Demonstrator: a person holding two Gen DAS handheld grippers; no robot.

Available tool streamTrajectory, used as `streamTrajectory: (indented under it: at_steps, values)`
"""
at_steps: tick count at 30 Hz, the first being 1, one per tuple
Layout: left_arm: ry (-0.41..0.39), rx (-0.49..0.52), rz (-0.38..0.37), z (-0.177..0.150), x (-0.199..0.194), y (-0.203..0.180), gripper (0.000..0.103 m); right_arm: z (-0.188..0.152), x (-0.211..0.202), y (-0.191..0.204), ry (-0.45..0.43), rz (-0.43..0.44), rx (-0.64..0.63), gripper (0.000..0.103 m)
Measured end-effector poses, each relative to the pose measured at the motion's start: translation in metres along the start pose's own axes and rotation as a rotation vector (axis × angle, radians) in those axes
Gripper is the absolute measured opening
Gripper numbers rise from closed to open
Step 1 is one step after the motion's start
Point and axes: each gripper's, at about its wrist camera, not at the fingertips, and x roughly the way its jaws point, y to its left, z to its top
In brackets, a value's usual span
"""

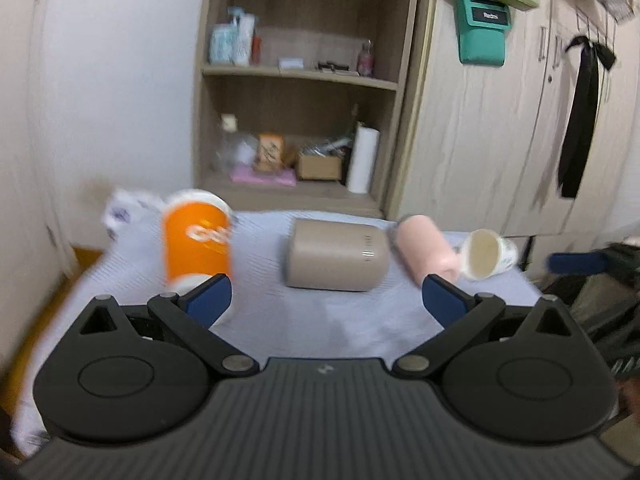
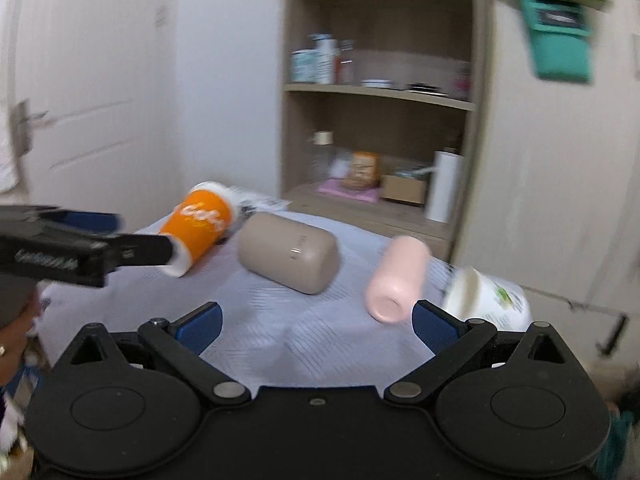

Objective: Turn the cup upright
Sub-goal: 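Move the right gripper to the beige tumbler and close on its body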

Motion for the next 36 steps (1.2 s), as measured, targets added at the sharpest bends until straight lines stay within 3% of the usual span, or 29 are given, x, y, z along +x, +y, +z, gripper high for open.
streamTrajectory:
  at_steps: [6, 15, 20, 23, 26, 32, 36]
  values:
    - [0.118, -0.208, -0.076, 0.005, 0.047, 0.017, 0.103, 0.016, 0.036, 0.007, 0.020, 0.066, -0.199, 0.102]
    - [0.178, -0.411, -0.067, 0.004, 0.098, 0.035, 0.101, 0.029, 0.082, 0.022, 0.017, 0.139, -0.553, 0.102]
    - [0.204, -0.507, -0.107, 0.004, 0.121, 0.044, 0.096, 0.038, 0.109, 0.019, 0.081, 0.205, -0.622, 0.097]
    - [0.208, -0.549, -0.129, 0.004, 0.130, 0.046, 0.092, 0.042, 0.130, 0.015, 0.104, 0.198, -0.626, 0.095]
    - [0.223, -0.567, -0.124, 0.003, 0.137, 0.047, 0.089, 0.042, 0.147, 0.012, 0.112, 0.187, -0.641, 0.095]
    - [0.230, -0.570, -0.154, 0.002, 0.141, 0.046, 0.089, 0.044, 0.162, 0.003, 0.138, 0.274, -0.623, 0.094]
    - [0.227, -0.586, -0.167, -0.002, 0.142, 0.047, 0.089, 0.043, 0.174, 0.007, 0.161, 0.269, -0.712, 0.094]
